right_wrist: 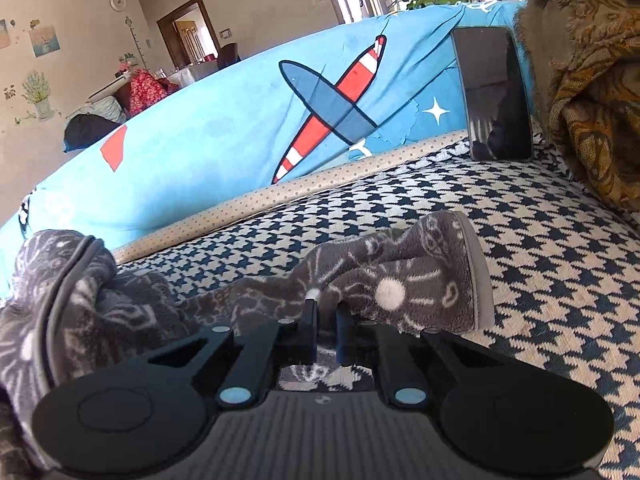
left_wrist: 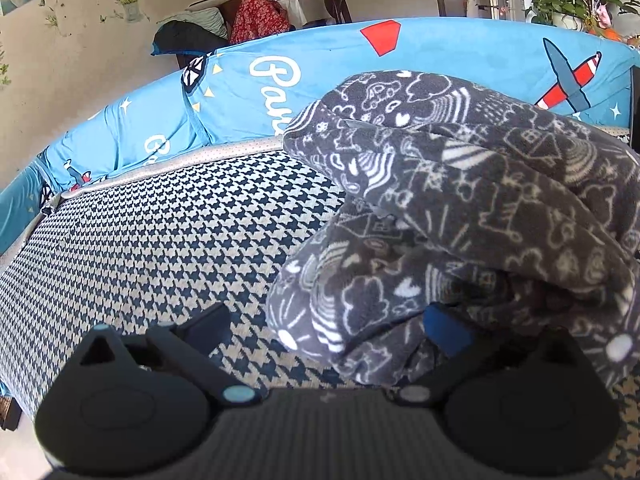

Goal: Fold clothes

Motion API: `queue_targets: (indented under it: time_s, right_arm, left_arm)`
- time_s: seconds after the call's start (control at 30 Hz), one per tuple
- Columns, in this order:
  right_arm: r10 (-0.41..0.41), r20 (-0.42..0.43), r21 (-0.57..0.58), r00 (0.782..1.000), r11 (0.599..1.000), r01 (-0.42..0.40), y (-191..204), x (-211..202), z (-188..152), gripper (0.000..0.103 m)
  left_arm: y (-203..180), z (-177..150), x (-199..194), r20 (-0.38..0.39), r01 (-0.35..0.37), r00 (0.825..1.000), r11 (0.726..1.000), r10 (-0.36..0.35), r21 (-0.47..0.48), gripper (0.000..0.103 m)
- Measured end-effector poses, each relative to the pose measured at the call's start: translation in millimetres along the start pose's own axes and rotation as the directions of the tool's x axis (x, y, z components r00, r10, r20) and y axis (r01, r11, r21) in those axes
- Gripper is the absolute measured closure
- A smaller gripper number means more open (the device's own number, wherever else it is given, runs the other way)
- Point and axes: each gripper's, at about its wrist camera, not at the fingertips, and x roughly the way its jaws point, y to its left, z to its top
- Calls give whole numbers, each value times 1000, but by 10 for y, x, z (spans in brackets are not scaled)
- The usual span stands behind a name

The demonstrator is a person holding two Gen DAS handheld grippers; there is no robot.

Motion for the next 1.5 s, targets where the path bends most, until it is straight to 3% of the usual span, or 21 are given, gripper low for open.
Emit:
queue_targets:
  time_s: [0.4,0.47,0.67,0.8,0.9,0.97,1.1,1.17,1.37,1.5]
  right_arm:
    - [137,-143,-214,980,963,-166,627,-520,-510,93]
    - [155,-158,-235,975,954,-189,716,-637,-630,98]
    - [150,-127,-226,981,958,-176,863,-986,-943,98]
    - [100,-110,-217,989,968,-122,851,-1131,-1072,96]
    - [76,-118,-219,990,970,-101,847,-1178,-1144,85]
    - [61,-123,-221,991,971,-87,845,-1210,-1191,71]
    - [29,-134,-225,991,973,-59,841,-1273,-1286,62]
    - [13,-140,-227,990,973,-45,839,-1304,-1334,46]
    - [-42,-115,-268,992,963,9,963,-1390,-1353,21]
    - [-104,-121,-294,987,954,65,1042,-1429,-1373,17]
  left_arm:
    - [207,-76,-89,-4,-14,1000,997,14,-75,0]
    - [248,-125,-128,-11,-7,1000,996,6,-88,0]
    - [366,-347,-216,-73,39,996,986,-51,-161,0]
    - [331,-494,-273,-98,36,994,985,-53,-168,0]
    - [265,-567,-319,-109,46,992,988,-63,-149,0]
    - [216,-606,-347,-112,49,992,990,-64,-131,0]
    - [126,-661,-372,-125,68,989,992,-81,-105,0]
    - [90,-666,-394,-124,76,988,993,-87,-93,0]
    - [7,-676,-491,-117,115,985,991,-123,-75,0]
    - [-46,-716,-560,-103,126,986,990,-131,-59,0]
